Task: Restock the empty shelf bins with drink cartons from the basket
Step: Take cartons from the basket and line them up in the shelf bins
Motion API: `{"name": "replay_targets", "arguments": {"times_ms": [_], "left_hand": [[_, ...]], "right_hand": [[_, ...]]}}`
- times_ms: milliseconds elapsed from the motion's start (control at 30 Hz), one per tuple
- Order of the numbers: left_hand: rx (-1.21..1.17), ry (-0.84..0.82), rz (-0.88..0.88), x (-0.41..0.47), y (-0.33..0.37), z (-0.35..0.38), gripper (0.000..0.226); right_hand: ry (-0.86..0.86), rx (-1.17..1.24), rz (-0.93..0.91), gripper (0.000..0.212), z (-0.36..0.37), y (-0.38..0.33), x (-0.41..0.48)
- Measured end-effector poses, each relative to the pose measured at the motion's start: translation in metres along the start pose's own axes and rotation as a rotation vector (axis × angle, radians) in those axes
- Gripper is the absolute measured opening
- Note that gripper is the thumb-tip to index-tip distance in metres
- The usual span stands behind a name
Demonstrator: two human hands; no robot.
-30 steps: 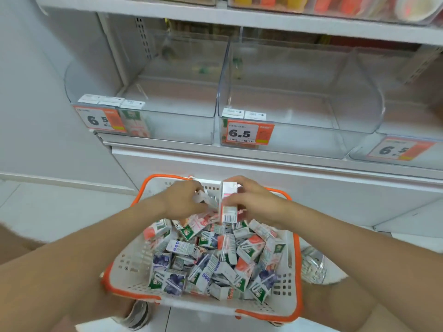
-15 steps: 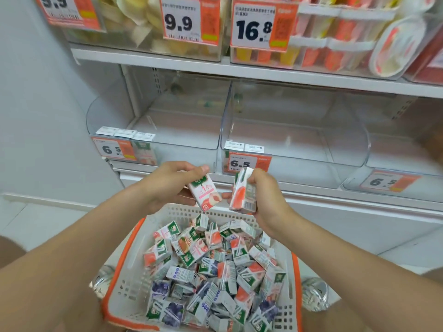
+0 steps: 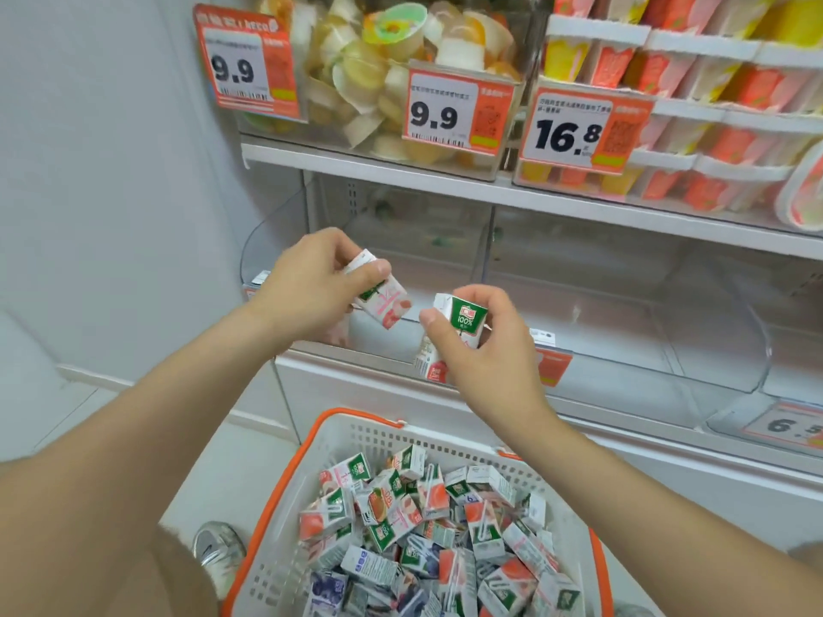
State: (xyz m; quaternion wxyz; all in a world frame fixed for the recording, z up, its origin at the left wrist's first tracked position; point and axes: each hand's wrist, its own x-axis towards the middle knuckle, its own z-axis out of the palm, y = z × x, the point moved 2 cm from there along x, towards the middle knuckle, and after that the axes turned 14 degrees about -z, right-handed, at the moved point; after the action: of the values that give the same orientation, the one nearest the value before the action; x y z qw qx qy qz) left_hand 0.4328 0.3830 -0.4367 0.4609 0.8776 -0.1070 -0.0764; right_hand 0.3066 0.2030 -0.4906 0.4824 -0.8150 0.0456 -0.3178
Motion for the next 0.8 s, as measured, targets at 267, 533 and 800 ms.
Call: {"name": "replay_targets", "arguments": {"times_ms": [267,533,800], "left_hand": [[0.02,0.165,-0.147,0.041,-0.001,-0.009,0.043],[0.471,-0.122,0.197,0.075,0.011,-0.003,0.037],[0.83,-0.407,0.061,0.081,-0.005,0.023,0.06]], "right_hand": [[-0.03,-0.163,-0.401,0.053,0.033,-0.019,0.046],[-0.324,-0.758,-0.349,0.052,0.05,-0.008,0.093],[-0.655,-0.673,-0.173,0.033,0.065,0.02,0.1]]}}
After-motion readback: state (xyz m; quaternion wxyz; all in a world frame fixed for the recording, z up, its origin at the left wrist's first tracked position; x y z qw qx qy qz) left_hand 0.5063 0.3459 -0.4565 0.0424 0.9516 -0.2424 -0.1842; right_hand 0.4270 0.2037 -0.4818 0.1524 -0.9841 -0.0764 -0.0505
